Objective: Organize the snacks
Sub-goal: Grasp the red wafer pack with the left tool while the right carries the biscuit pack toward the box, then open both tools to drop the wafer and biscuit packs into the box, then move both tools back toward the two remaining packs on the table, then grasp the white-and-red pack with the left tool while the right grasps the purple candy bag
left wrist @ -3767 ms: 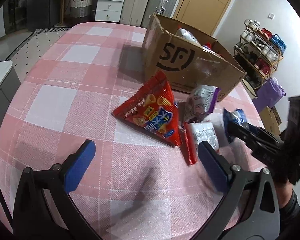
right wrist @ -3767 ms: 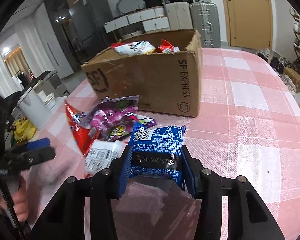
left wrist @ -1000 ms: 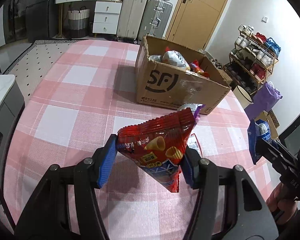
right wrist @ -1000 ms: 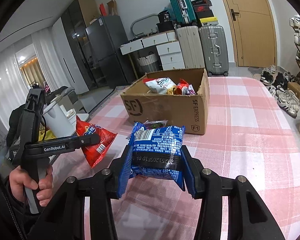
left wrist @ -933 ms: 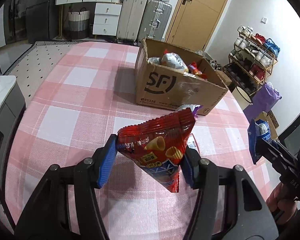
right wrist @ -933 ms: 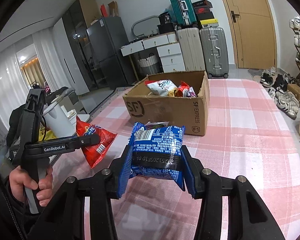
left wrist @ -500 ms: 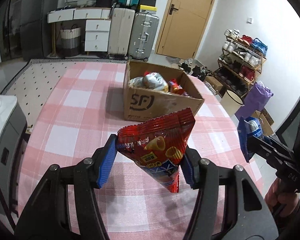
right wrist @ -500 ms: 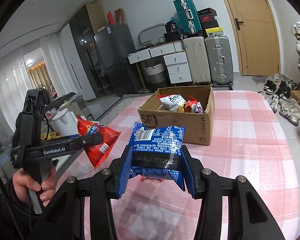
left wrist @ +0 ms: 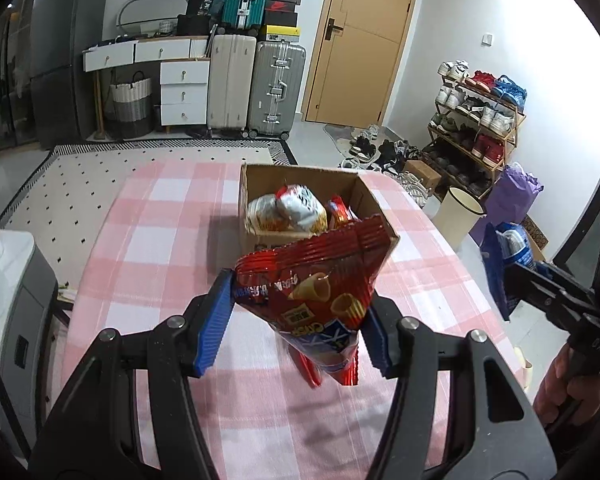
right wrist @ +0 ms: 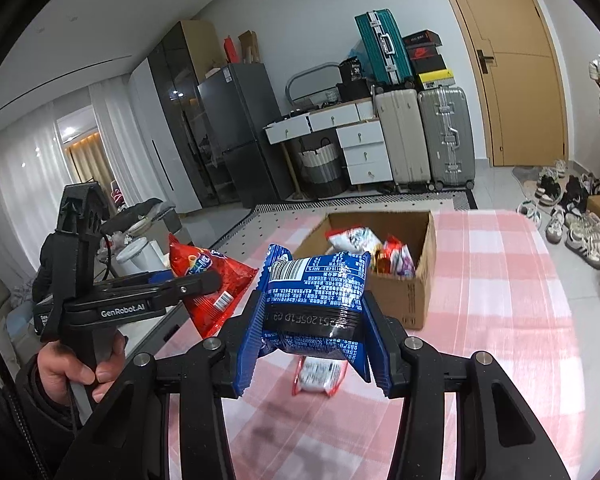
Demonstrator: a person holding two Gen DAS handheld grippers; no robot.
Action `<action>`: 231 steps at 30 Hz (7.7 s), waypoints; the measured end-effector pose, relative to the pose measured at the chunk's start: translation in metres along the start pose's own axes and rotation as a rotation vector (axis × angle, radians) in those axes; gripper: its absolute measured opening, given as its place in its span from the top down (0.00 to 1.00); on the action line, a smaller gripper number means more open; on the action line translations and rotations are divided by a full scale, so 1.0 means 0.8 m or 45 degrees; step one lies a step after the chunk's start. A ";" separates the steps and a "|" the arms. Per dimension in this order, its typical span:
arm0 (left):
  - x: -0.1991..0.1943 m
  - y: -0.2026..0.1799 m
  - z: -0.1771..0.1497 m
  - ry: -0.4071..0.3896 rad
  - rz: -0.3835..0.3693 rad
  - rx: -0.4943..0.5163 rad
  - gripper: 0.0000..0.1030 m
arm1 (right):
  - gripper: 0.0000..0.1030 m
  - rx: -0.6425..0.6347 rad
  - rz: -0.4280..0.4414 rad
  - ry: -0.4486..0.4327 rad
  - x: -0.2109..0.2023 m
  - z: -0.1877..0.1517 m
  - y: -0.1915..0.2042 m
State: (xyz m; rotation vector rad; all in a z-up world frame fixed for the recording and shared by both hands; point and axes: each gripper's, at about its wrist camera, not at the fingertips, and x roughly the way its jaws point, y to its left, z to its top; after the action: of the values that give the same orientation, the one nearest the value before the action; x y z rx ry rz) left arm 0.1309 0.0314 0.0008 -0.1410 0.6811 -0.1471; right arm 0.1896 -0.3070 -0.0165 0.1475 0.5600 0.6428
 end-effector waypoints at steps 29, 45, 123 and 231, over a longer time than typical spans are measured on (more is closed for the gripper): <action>0.146 -0.024 0.169 0.063 -0.015 0.075 0.46 | 0.54 -0.049 -0.002 0.054 0.130 0.155 -0.058; 0.261 -0.006 0.175 0.188 -0.061 0.065 0.46 | 0.54 0.016 -0.063 0.136 0.227 0.150 -0.118; 0.025 -0.017 -0.017 0.067 0.020 -0.023 0.01 | 0.01 0.002 -0.179 -0.129 -0.041 -0.010 -0.006; 0.164 0.128 -0.149 0.349 -0.051 -0.323 0.55 | 0.25 -0.151 -0.085 0.492 0.321 -0.073 -0.044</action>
State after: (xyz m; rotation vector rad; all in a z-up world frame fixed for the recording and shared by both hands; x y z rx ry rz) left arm 0.1647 0.0982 -0.1896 -0.3828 0.9700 -0.1186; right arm 0.3460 -0.1825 -0.1915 -0.1103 0.8922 0.6412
